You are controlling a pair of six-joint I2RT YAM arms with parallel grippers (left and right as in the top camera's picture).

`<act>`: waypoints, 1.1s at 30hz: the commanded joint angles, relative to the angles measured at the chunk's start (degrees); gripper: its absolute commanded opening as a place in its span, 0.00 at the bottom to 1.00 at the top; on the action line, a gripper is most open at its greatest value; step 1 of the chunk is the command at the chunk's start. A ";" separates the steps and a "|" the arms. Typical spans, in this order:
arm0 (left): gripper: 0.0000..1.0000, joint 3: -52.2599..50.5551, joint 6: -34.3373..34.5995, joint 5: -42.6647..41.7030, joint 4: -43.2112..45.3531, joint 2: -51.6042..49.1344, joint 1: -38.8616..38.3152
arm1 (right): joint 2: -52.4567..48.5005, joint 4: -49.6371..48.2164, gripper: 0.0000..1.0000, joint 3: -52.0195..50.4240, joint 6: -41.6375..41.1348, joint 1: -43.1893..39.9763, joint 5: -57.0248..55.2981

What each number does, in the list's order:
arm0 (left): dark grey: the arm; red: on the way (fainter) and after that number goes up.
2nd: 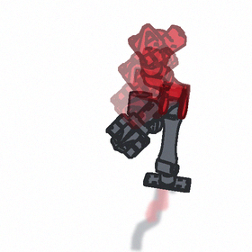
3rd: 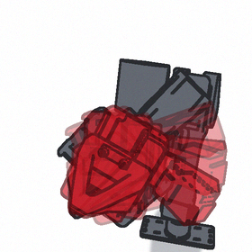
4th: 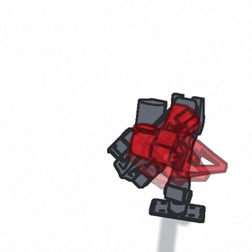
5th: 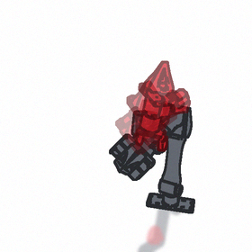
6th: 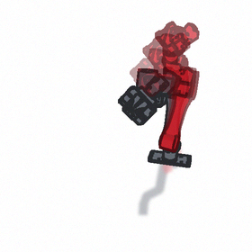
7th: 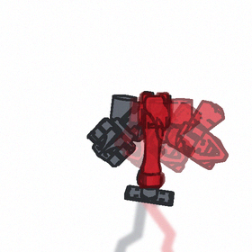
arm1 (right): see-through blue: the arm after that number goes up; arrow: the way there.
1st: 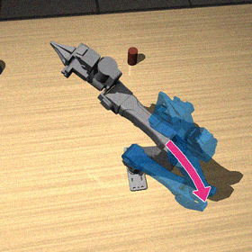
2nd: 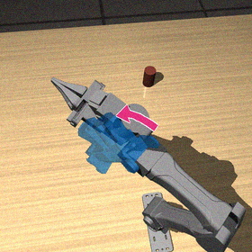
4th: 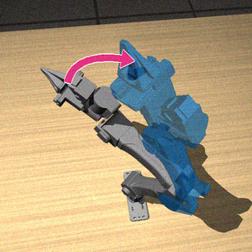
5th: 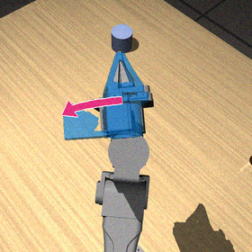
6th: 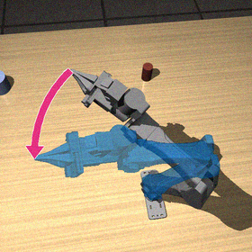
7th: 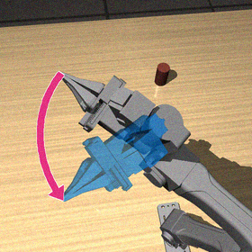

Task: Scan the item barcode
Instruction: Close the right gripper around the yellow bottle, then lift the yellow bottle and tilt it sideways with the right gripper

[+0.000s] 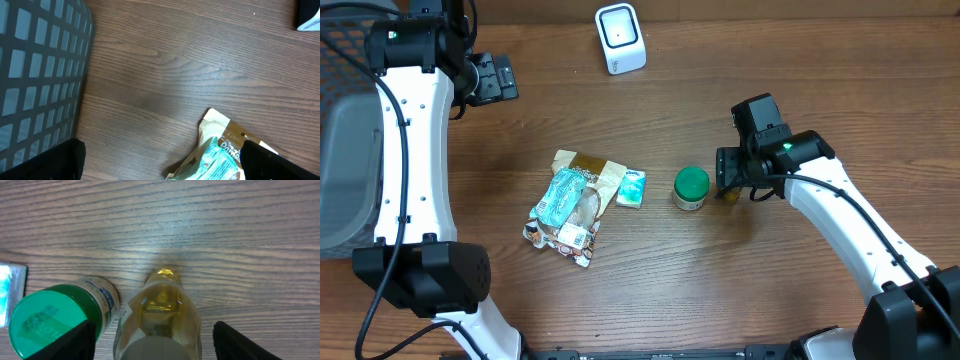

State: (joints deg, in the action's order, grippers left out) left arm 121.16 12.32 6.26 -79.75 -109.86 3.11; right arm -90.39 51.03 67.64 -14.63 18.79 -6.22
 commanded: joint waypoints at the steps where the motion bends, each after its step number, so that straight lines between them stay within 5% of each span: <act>1: 1.00 0.76 0.59 0.11 0.07 0.90 0.20 | 0.00 -0.22 0.70 -0.20 -2.14 -0.20 -0.20; 7: 1.00 0.76 0.59 0.11 0.07 0.90 0.20 | -2.12 -0.44 0.70 -0.20 -2.29 -0.20 -0.85; 24: 0.99 0.76 0.59 0.11 0.07 0.90 0.20 | -3.10 -0.46 0.47 2.05 -3.39 -0.46 -0.57; 33: 0.99 0.76 0.59 0.11 0.07 0.90 0.20 | 5.33 6.58 0.35 10.10 -2.58 -8.41 16.15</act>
State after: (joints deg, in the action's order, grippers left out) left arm 121.16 12.32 6.26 -79.75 -109.86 3.11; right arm -90.59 57.21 74.41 -17.87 13.13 1.89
